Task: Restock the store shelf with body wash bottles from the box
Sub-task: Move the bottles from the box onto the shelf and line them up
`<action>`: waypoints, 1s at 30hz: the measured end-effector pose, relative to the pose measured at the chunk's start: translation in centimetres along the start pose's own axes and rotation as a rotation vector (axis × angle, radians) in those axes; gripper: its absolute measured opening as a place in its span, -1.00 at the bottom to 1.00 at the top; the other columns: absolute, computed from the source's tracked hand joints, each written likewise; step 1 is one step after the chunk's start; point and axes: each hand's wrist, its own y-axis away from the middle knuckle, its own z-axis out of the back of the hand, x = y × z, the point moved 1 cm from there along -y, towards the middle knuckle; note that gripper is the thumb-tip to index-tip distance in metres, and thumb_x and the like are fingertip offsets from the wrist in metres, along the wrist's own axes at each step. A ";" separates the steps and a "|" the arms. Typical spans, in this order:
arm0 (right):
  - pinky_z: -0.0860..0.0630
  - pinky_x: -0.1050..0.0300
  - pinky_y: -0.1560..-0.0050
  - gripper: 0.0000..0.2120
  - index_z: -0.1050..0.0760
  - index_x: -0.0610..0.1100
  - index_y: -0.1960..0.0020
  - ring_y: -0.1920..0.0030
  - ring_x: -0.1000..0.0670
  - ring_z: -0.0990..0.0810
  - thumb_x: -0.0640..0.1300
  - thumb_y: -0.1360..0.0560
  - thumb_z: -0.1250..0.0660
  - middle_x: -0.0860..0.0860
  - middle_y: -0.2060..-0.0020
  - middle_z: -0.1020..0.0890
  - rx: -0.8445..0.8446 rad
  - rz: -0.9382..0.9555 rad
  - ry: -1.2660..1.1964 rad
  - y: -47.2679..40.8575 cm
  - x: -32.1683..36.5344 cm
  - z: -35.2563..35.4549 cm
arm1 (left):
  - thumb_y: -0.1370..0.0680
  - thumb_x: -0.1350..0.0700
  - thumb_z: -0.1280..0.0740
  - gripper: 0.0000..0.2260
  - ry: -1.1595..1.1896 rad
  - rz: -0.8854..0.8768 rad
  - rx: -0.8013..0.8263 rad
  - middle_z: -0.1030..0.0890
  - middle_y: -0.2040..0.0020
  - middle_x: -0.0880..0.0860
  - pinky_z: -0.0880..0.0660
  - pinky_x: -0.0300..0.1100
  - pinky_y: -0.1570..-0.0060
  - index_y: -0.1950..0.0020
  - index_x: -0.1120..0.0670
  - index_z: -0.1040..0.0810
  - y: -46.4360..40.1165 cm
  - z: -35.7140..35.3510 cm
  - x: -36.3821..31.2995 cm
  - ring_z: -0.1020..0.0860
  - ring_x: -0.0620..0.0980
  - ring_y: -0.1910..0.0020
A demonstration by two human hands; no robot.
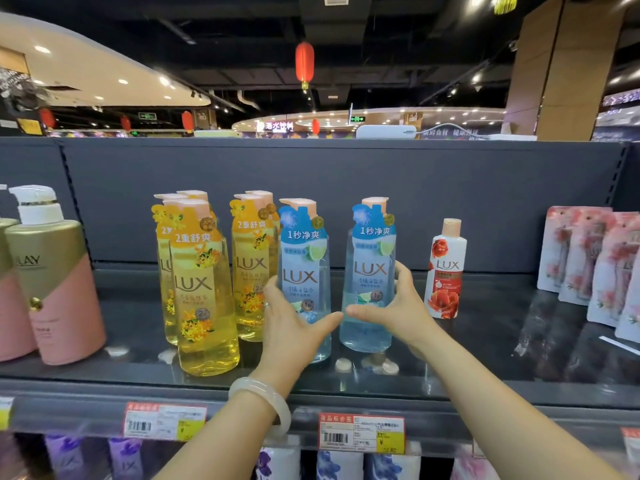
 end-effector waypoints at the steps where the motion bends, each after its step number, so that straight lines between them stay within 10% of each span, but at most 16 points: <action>1: -0.52 0.22 -0.02 -0.06 -0.08 0.03 -0.40 -0.11 0.14 -0.53 -0.17 -0.22 -0.60 0.06 -0.16 -0.47 0.005 -0.015 0.015 0.1 -0.2 0.1 | -0.27 0.06 -0.58 -0.08 0.009 -0.004 0.028 -0.34 -0.20 -0.07 -0.41 -0.15 -0.20 -0.42 -0.03 -0.03 0.1 0.3 0.0 -0.40 -0.06 -0.25; 10: -0.53 0.11 -0.08 -0.45 -0.32 -0.07 -0.22 -0.11 0.03 -0.58 -0.21 -0.34 -0.52 0.02 -0.10 -0.57 0.027 -0.066 0.039 0.3 -0.8 0.2 | -0.30 0.06 -0.56 -0.28 -0.128 0.058 0.025 -0.46 -0.17 0.00 -0.42 -0.18 0.00 -0.33 0.10 -0.27 1.5 1.3 0.6 -0.47 -0.04 -0.14; 30: -0.57 0.33 0.24 -0.55 -0.38 0.09 -0.04 0.07 0.20 -0.63 -0.19 -0.31 -0.53 0.15 0.03 -0.62 0.039 -0.076 0.009 4.5 0.7 1.1 | -0.27 0.02 -0.58 -0.31 -0.061 0.035 0.150 -0.51 -0.02 -0.14 -0.46 -0.23 0.06 -0.28 -0.01 -0.29 2.5 2.4 0.7 -0.52 -0.12 0.03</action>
